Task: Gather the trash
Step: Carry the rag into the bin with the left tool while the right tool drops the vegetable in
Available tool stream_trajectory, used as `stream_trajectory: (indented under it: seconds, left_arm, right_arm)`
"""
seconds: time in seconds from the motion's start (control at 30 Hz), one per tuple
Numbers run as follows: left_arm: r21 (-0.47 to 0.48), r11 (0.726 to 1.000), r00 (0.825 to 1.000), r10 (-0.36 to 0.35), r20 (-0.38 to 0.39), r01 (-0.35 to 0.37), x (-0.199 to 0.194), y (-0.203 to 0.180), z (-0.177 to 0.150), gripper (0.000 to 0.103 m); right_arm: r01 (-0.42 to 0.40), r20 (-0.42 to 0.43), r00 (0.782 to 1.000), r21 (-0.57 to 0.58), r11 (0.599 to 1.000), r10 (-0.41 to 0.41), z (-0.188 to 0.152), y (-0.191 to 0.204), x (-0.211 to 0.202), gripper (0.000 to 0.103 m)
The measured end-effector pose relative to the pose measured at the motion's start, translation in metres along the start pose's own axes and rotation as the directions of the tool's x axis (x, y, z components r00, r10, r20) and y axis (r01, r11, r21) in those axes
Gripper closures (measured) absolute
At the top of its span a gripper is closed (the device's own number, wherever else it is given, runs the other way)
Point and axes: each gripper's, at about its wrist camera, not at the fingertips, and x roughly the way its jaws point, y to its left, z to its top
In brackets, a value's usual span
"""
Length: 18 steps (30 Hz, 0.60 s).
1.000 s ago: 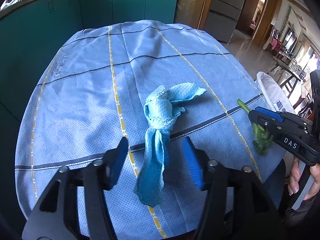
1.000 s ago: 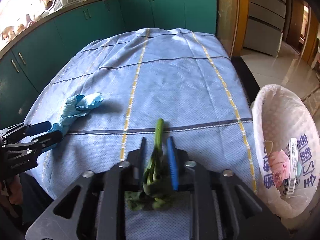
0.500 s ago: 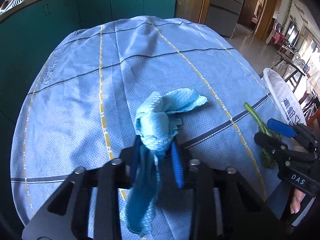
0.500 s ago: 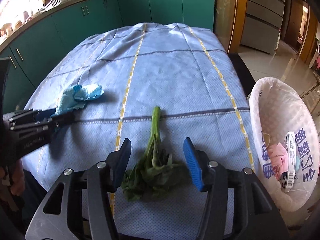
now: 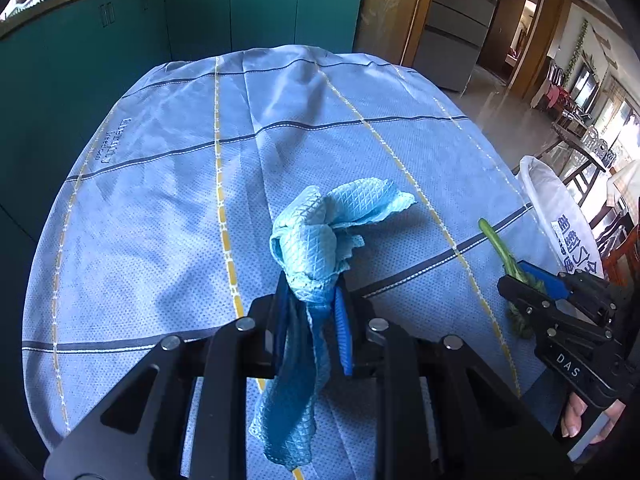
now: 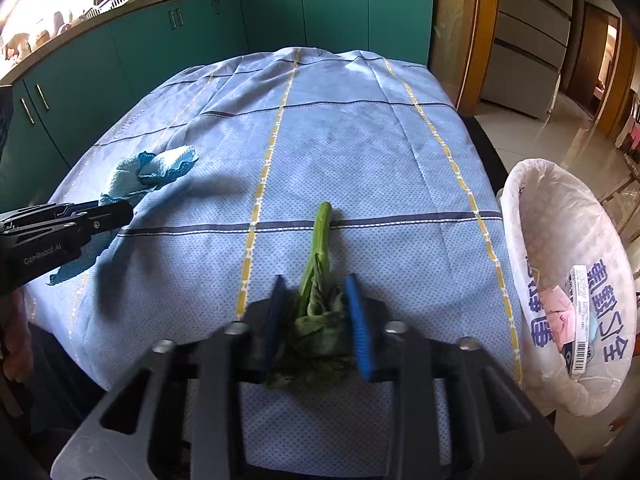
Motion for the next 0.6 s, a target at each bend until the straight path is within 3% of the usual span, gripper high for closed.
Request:
stream_trajectory:
  seconds: [0.07, 0.27, 0.6]
  left_arm:
    - [0.000, 1.000, 1.000, -0.003, 0.002, 0.003, -0.001, -0.001, -0.001, 0.081]
    - [0.013, 1.000, 1.000, -0.003, 0.015, 0.002, -0.007, -0.006, 0.000, 0.081]
    - [0.053, 0.999, 0.998, -0.017, 0.063, 0.014, -0.025, -0.025, 0.013, 0.081]
  right_arm:
    - [-0.008, -0.001, 1.000, -0.001, 1.000, 0.008, 0.000, 0.000, 0.000, 0.083]
    - [-0.003, 0.027, 1.000, 0.019, 1.000, 0.002, 0.002, -0.005, -0.006, 0.083]
    - [0.048, 0.120, 0.991, 0.125, 0.991, -0.063, 0.017, -0.054, -0.037, 0.083]
